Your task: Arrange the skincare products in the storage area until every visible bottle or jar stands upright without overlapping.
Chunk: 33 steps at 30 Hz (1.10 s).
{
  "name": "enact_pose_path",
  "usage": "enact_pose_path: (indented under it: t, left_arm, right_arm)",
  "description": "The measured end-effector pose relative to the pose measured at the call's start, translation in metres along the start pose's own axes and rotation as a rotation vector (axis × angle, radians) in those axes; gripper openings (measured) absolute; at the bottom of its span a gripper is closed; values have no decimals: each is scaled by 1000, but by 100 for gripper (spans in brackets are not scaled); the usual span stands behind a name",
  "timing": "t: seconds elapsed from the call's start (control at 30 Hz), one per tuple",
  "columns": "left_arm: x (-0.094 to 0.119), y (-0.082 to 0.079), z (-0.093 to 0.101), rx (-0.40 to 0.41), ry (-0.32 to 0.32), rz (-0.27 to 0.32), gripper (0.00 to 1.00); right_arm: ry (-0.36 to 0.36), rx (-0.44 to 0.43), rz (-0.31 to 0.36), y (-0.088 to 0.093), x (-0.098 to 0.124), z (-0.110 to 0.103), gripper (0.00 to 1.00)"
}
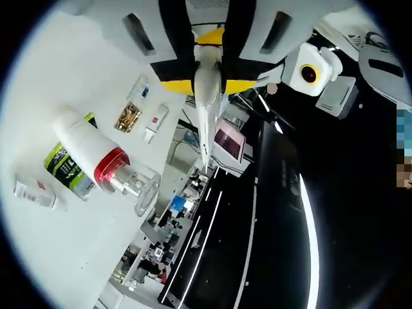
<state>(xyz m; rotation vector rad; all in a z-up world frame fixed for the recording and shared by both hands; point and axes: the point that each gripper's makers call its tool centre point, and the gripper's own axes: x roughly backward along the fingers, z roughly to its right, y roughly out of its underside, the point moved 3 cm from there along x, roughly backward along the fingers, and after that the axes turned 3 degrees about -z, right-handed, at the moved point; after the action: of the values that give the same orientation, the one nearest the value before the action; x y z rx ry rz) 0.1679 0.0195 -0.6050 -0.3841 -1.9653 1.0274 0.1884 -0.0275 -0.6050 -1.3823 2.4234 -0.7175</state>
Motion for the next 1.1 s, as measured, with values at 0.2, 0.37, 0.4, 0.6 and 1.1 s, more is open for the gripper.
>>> enact_pose_path:
  t: [0.2, 0.37, 0.4, 0.6, 1.1]
  left_arm:
    - [-5, -2, 0, -77, -3, 16, 28]
    - [-8, -5, -2, -78, 25, 36, 28]
    - [-8, -5, -2, -69, 39, 39, 29]
    - [-8, -5, -6, -27, 113, 57, 29]
    - [-10, 5, -2, -23, 293, 64, 25]
  right_arm:
    - [25, 60, 0, -4, 0, -1, 12]
    - [38, 122, -19, -8, 2, -1, 12]
    - [44, 133, -24, -8, 2, -2, 12]
    - [23, 273, -73, -9, -1, -8, 12]
    - [-109, 735, -283, -12, 0, -27, 12]
